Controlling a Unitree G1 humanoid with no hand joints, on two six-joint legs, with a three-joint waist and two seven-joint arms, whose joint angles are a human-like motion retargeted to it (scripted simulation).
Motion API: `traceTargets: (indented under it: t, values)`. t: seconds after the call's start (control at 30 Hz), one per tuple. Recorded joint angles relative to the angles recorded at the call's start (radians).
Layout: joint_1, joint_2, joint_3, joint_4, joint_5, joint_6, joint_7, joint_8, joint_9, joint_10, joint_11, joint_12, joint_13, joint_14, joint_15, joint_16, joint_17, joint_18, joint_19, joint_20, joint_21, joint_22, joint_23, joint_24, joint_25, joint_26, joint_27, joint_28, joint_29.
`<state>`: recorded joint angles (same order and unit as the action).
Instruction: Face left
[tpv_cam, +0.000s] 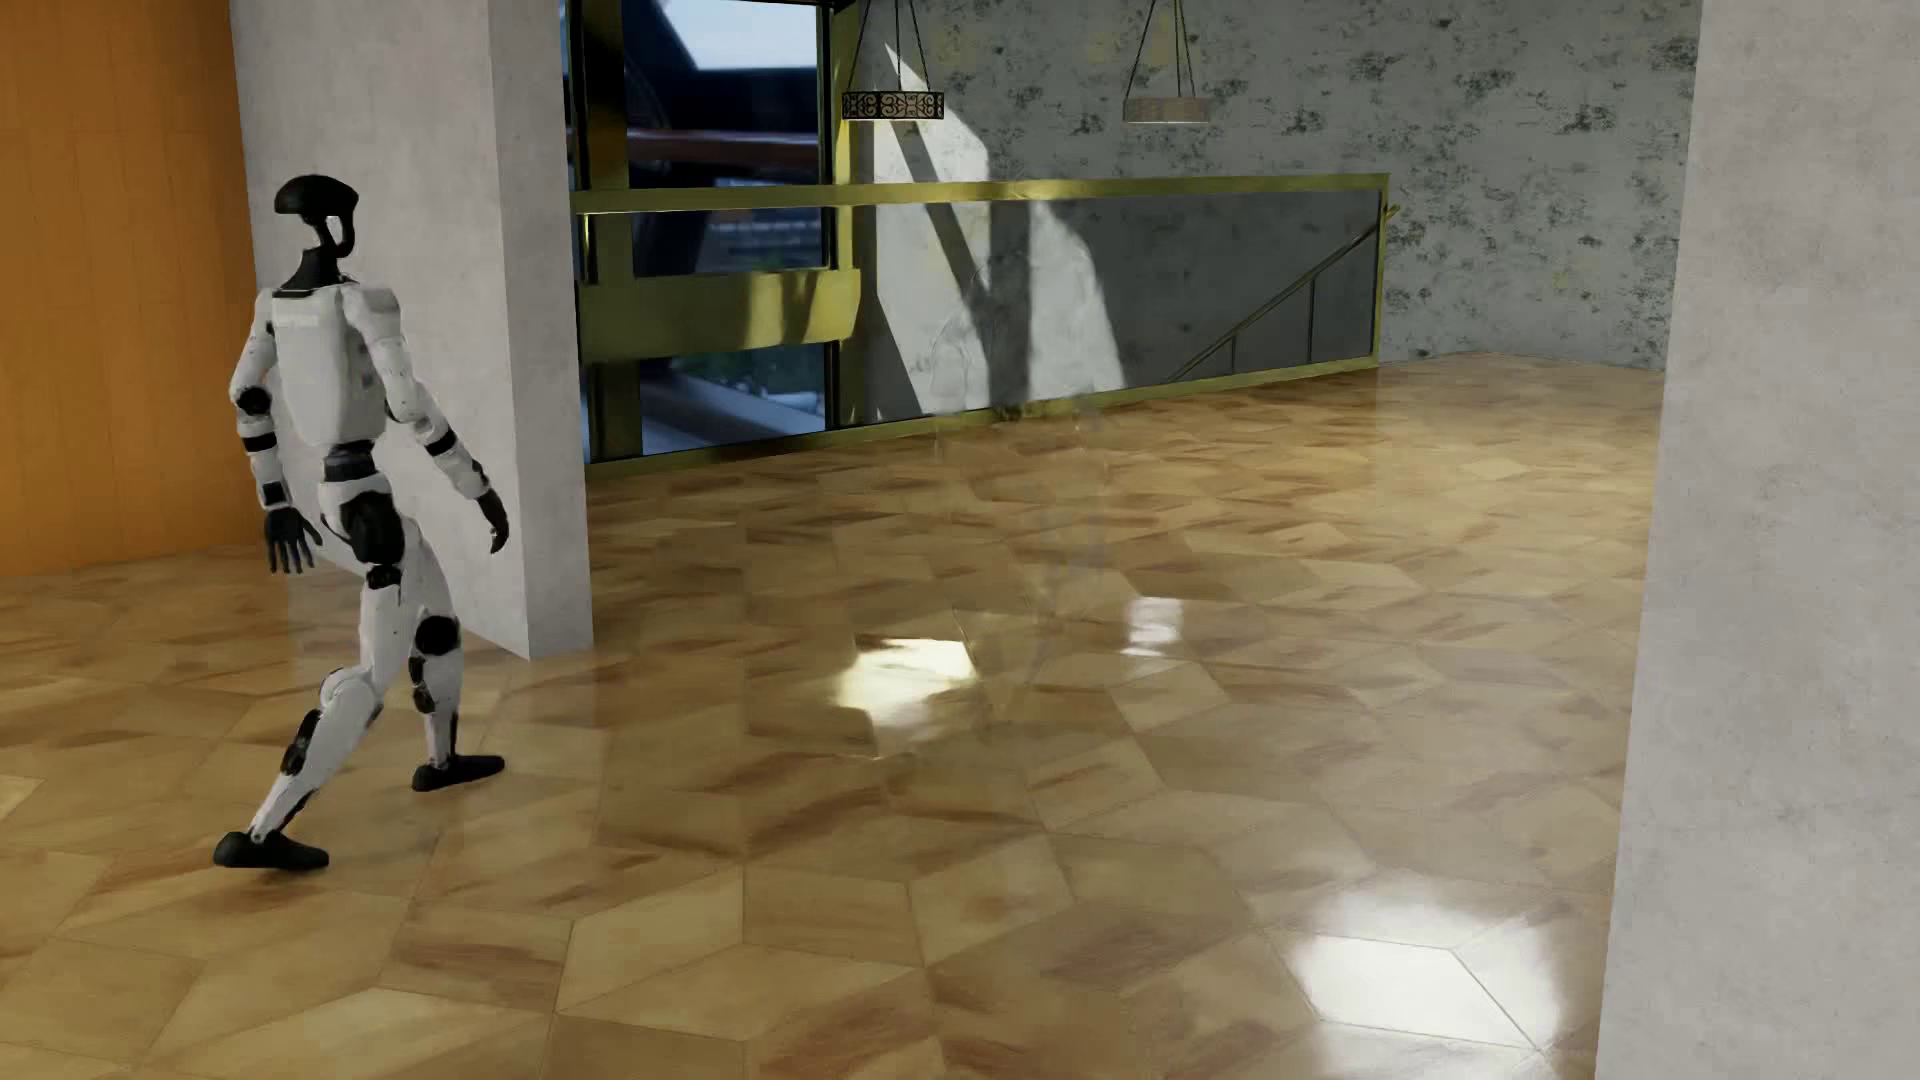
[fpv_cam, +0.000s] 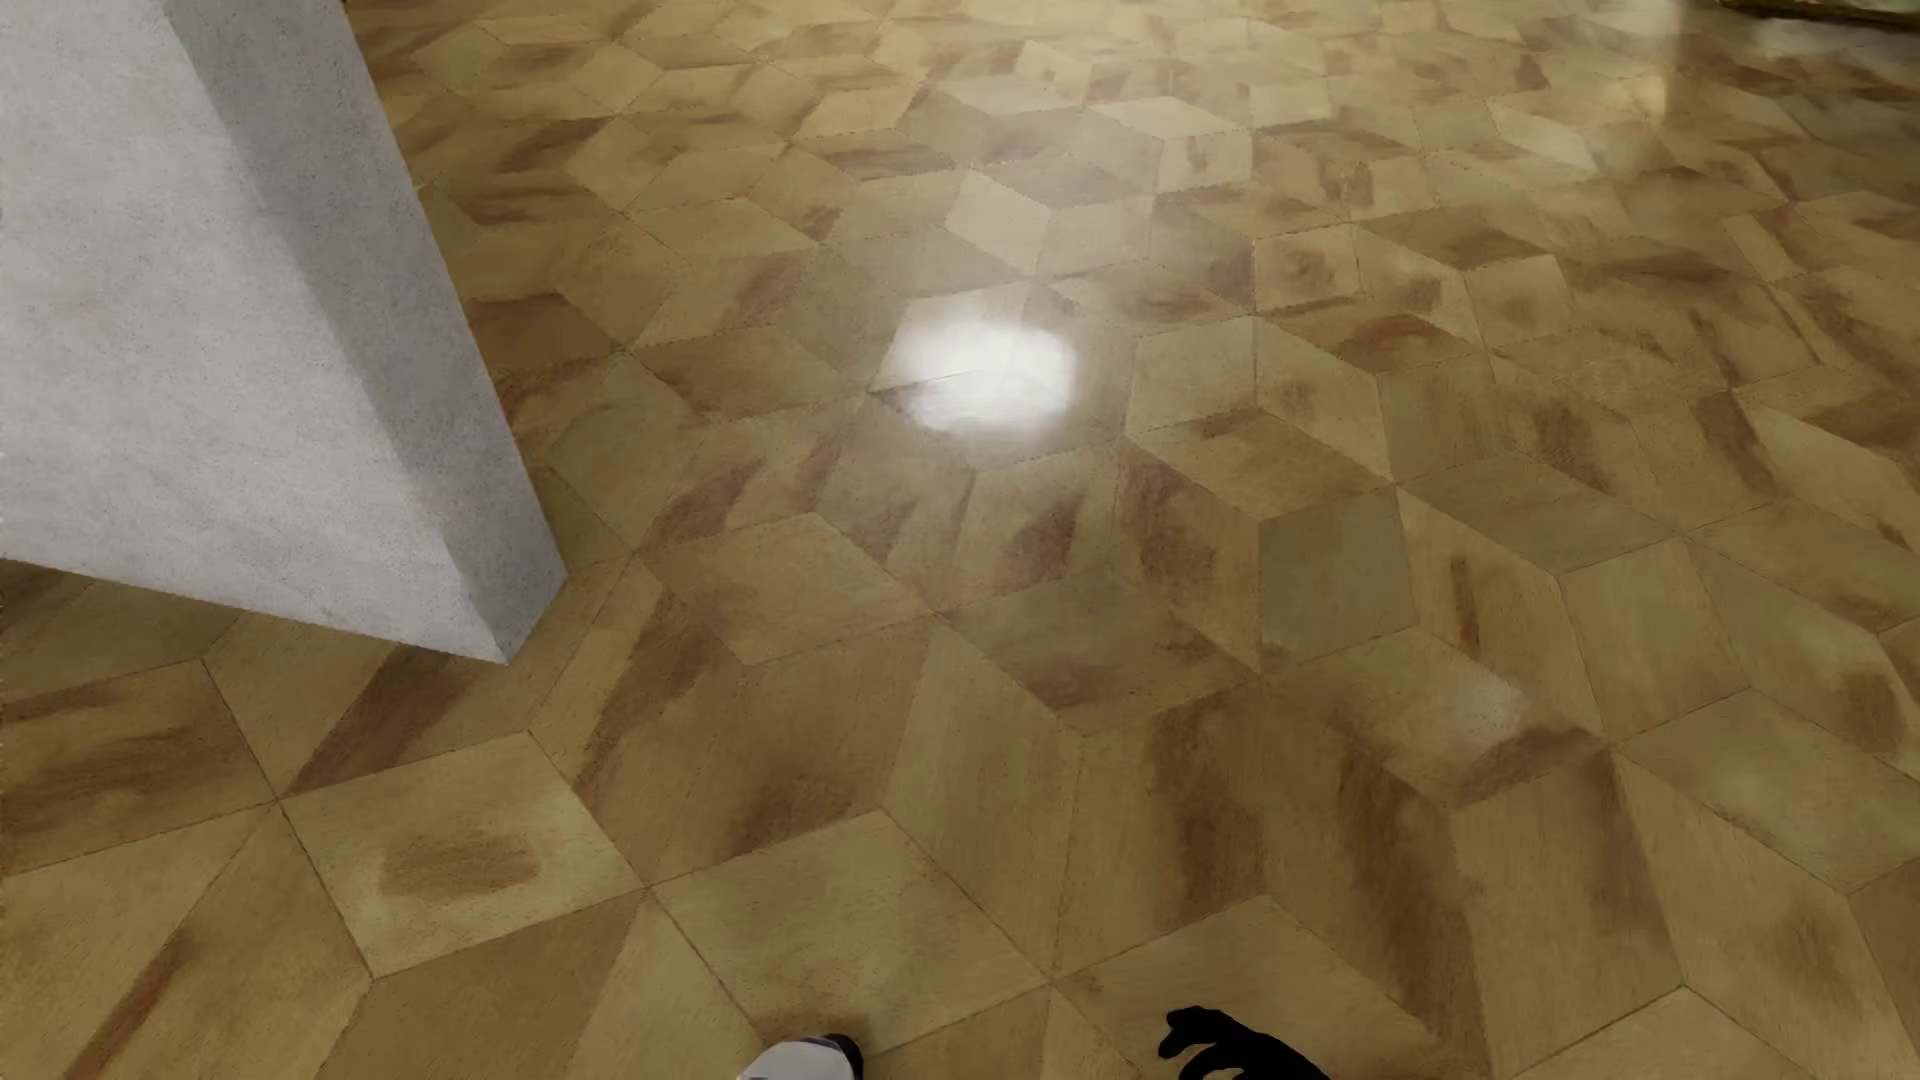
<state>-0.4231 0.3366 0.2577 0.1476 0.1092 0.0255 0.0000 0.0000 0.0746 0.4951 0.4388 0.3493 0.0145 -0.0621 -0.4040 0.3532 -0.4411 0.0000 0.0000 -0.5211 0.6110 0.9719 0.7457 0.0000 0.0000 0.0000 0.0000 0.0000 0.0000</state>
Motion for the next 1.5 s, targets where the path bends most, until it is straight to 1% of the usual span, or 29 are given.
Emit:
traceTargets:
  t: [0.07, 0.1, 0.13, 0.2, 0.27, 0.3, 0.33, 0.37, 0.4, 0.43, 0.47, 0.5, 0.53, 0.6, 0.63, 0.7, 0.8, 0.87, 0.9, 0.97, 1.0, 1.07, 1.1, 1.2, 1.3, 1.37, 1.4, 1.47, 1.5]
  values:
    - [-0.044, 0.038, 0.049, -0.048, -0.059, -0.034, 0.000, 0.000, -0.004, 0.184, 0.132, -0.007, 0.041, 0.066, 0.176, 0.002, 0.015, 0.000, 0.000, -0.025, -0.087, 0.032, -0.016, 0.000, 0.000, 0.000, 0.000, 0.000, 0.000]
    - [-0.014, 0.008, 0.057, -0.100, -0.108, -0.070, 0.000, 0.000, 0.003, 0.272, 0.307, -0.010, 0.074, 0.032, 0.386, 0.001, 0.049, 0.000, 0.000, -0.024, -0.100, 0.060, 0.017, 0.000, 0.000, 0.000, 0.000, 0.000, 0.000]
    - [0.019, -0.109, 0.034, -0.134, -0.101, -0.066, 0.000, 0.000, 0.001, 0.287, 0.566, -0.024, 0.104, -0.023, 0.563, -0.006, 0.061, 0.000, 0.000, -0.007, -0.087, 0.069, 0.032, 0.000, 0.000, 0.000, 0.000, 0.000, 0.000]
    - [0.186, -0.349, -0.024, -0.169, -0.119, -0.060, 0.000, 0.000, 0.041, 0.243, 0.991, -0.043, 0.115, -0.099, 0.502, -0.012, 0.074, 0.000, 0.000, 0.015, 0.015, 0.018, 0.071, 0.000, 0.000, 0.000, 0.000, 0.000, 0.000]
    - [0.335, -0.547, -0.156, -0.142, -0.083, -0.001, 0.000, 0.000, 0.053, 0.162, 0.914, -0.072, 0.189, -0.123, 0.516, -0.012, 0.071, 0.000, 0.000, 0.009, 0.036, -0.068, 0.033, 0.000, 0.000, 0.000, 0.000, 0.000, 0.000]
    - [0.420, -0.598, -0.206, -0.118, -0.068, 0.010, 0.000, 0.000, 0.064, 0.127, 0.711, -0.092, 0.193, -0.137, 0.609, 0.002, 0.088, 0.000, 0.000, 0.005, 0.094, -0.105, 0.128, 0.000, 0.000, 0.000, 0.000, 0.000, 0.000]
    - [0.476, -0.661, -0.255, -0.119, -0.069, 0.017, 0.000, 0.000, 0.050, 0.084, 0.476, -0.103, 0.224, -0.154, 0.667, 0.004, 0.098, 0.000, 0.000, 0.031, 0.053, -0.151, 0.155, 0.000, 0.000, 0.000, 0.000, 0.000, 0.000]
    - [0.562, -0.673, -0.284, -0.115, -0.058, 0.021, 0.000, 0.000, 0.041, 0.043, 0.225, -0.110, 0.248, -0.185, 0.576, 0.012, 0.098, 0.000, 0.000, 0.047, 0.045, -0.189, 0.183, 0.000, 0.000, 0.000, 0.000, 0.000, 0.000]
    - [0.625, -0.669, -0.299, -0.135, -0.048, 0.008, 0.000, 0.000, 0.024, 0.010, 0.110, -0.123, 0.265, -0.226, 0.176, 0.024, 0.092, 0.000, 0.000, 0.082, 0.075, -0.227, 0.188, 0.000, 0.000, 0.000, 0.000, 0.000, 0.000]
    - [0.660, -0.690, -0.309, -0.140, -0.057, 0.002, 0.000, 0.000, -0.003, 0.008, -0.278, -0.127, 0.288, -0.286, 0.484, 0.039, 0.081, 0.000, 0.000, 0.112, 0.097, -0.255, 0.187, 0.000, 0.000, 0.000, 0.000, 0.000, 0.000]
    - [0.690, -0.709, -0.321, -0.157, -0.059, -0.008, 0.000, 0.000, -0.012, 0.010, -0.334, -0.134, 0.309, -0.326, 0.548, 0.047, 0.076, 0.000, 0.000, 0.139, 0.120, -0.256, 0.197, 0.000, 0.000, 0.000, 0.000, 0.000, 0.000]
    - [0.722, -0.745, -0.339, -0.153, -0.044, 0.005, 0.000, 0.000, -0.003, 0.034, 0.053, -0.127, 0.318, -0.337, 0.163, 0.041, 0.073, 0.000, 0.000, 0.174, 0.138, -0.248, 0.210, 0.000, 0.000, 0.000, 0.000, 0.000, 0.000]
    - [0.744, -0.750, -0.344, -0.146, -0.011, 0.018, 0.000, 0.000, -0.003, 0.092, 0.089, -0.111, 0.329, -0.303, 0.276, 0.032, 0.069, 0.000, 0.000, 0.209, 0.140, -0.222, 0.220, 0.000, 0.000, 0.000, 0.000, 0.000, 0.000]
    - [0.641, -0.732, -0.320, -0.048, 0.087, 0.085, 0.000, 0.000, 0.012, 0.489, 0.161, -0.075, 0.345, 0.043, 0.573, -0.002, 0.061, 0.000, 0.000, 0.212, 0.136, -0.143, 0.252, 0.000, 0.000, 0.000, 0.000, 0.000, 0.000]
    - [0.525, -0.701, -0.300, -0.017, 0.121, 0.092, 0.000, 0.000, 0.023, 0.728, 0.198, -0.056, 0.338, 0.036, 0.600, -0.008, 0.057, 0.000, 0.000, 0.207, 0.120, -0.119, 0.246, 0.000, 0.000, 0.000, 0.000, 0.000, 0.000]
    - [0.316, -0.553, -0.256, -0.009, 0.130, 0.065, 0.000, 0.000, 0.061, 0.822, 0.165, -0.046, 0.312, -0.129, 0.536, -0.011, 0.054, 0.000, 0.000, 0.160, 0.062, -0.070, 0.204, 0.000, 0.000, 0.000, 0.000, 0.000, 0.000]
    - [0.188, -0.375, -0.112, -0.018, 0.119, -0.017, 0.000, 0.000, 0.058, 0.273, 0.114, 0.019, 0.249, -0.140, 0.344, 0.017, 0.038, 0.000, 0.000, 0.168, 0.026, -0.067, 0.093, 0.000, 0.000, 0.000, 0.000, 0.000, 0.000]
    - [0.127, -0.321, -0.085, 0.003, 0.103, -0.047, 0.000, 0.000, 0.023, 0.012, 0.115, 0.066, 0.212, 0.401, 0.217, 0.016, 0.018, 0.000, 0.000, 0.167, -0.045, -0.060, 0.026, 0.000, 0.000, 0.000, 0.000, 0.000, 0.000]
    - [0.106, -0.271, -0.066, 0.031, 0.102, -0.041, 0.000, 0.000, 0.016, 0.041, 0.131, 0.092, 0.200, 0.489, 0.142, 0.014, 0.000, 0.000, 0.000, 0.159, -0.068, -0.058, -0.002, 0.000, 0.000, 0.000, 0.000, 0.000, 0.000]
    - [0.152, -0.222, -0.018, 0.015, 0.086, -0.060, 0.000, 0.000, 0.030, 0.170, 0.248, 0.106, 0.188, 0.209, 0.137, 0.017, -0.008, 0.000, 0.000, 0.142, -0.091, -0.042, -0.034, 0.000, 0.000, 0.000, 0.000, 0.000, 0.000]
    - [0.182, -0.273, 0.010, 0.018, 0.068, -0.081, 0.000, 0.000, 0.036, 0.213, 0.365, 0.081, 0.177, 0.098, 0.260, 0.016, 0.030, 0.000, 0.000, 0.131, -0.137, -0.017, -0.007, 0.000, 0.000, 0.000, 0.000, 0.000, 0.000]
    - [0.264, -0.379, -0.021, 0.050, 0.029, -0.117, 0.000, 0.000, 0.060, 0.198, 0.470, 0.013, 0.141, -0.001, 0.539, 0.053, 0.067, 0.000, 0.000, 0.124, -0.045, 0.012, 0.002, 0.000, 0.000, 0.000, 0.000, 0.000, 0.000]
    - [0.301, -0.454, -0.055, 0.080, 0.009, -0.123, 0.000, 0.000, 0.057, 0.177, 0.493, 0.002, 0.155, -0.028, 0.575, 0.059, 0.074, 0.000, 0.000, 0.167, -0.033, -0.007, -0.021, 0.000, 0.000, 0.000, 0.000, 0.000, 0.000]
    - [0.438, -0.653, -0.142, 0.139, -0.053, -0.095, 0.000, 0.000, 0.036, 0.146, 0.439, -0.006, 0.216, -0.120, 0.513, 0.063, 0.092, 0.000, 0.000, 0.177, 0.058, -0.093, 0.032, 0.000, 0.000, 0.000, 0.000, 0.000, 0.000]
    - [0.605, -0.792, -0.228, 0.119, -0.110, -0.062, 0.000, 0.000, 0.024, 0.095, 0.230, -0.016, 0.304, -0.199, 0.464, 0.049, 0.080, 0.000, 0.000, 0.184, 0.071, -0.184, 0.103, 0.000, 0.000, 0.000, 0.000, 0.000, 0.000]
    - [0.687, -0.866, -0.286, 0.078, -0.134, -0.051, 0.000, 0.000, 0.015, 0.063, 0.128, -0.049, 0.352, -0.250, 0.309, 0.055, 0.061, 0.000, 0.000, 0.187, 0.115, -0.223, 0.161, 0.000, 0.000, 0.000, 0.000, 0.000, 0.000]
    - [0.709, -0.897, -0.333, 0.075, -0.156, -0.040, 0.000, 0.000, 0.022, 0.069, 0.117, -0.081, 0.371, -0.277, 0.298, 0.062, 0.051, 0.000, 0.000, 0.157, 0.148, -0.238, 0.193, 0.000, 0.000, 0.000, 0.000, 0.000, 0.000]
    - [0.772, -0.994, -0.412, 0.101, -0.165, -0.002, 0.000, 0.000, 0.048, 0.089, 0.250, -0.130, 0.407, -0.255, 0.598, 0.077, 0.040, 0.000, 0.000, 0.146, 0.169, -0.257, 0.247, 0.000, 0.000, 0.000, 0.000, 0.000, 0.000]
    - [0.801, -1.017, -0.430, 0.114, -0.140, 0.021, 0.000, 0.000, 0.054, 0.098, 0.315, -0.127, 0.398, -0.183, 0.638, 0.077, 0.043, 0.000, 0.000, 0.171, 0.198, -0.257, 0.291, 0.000, 0.000, 0.000, 0.000, 0.000, 0.000]
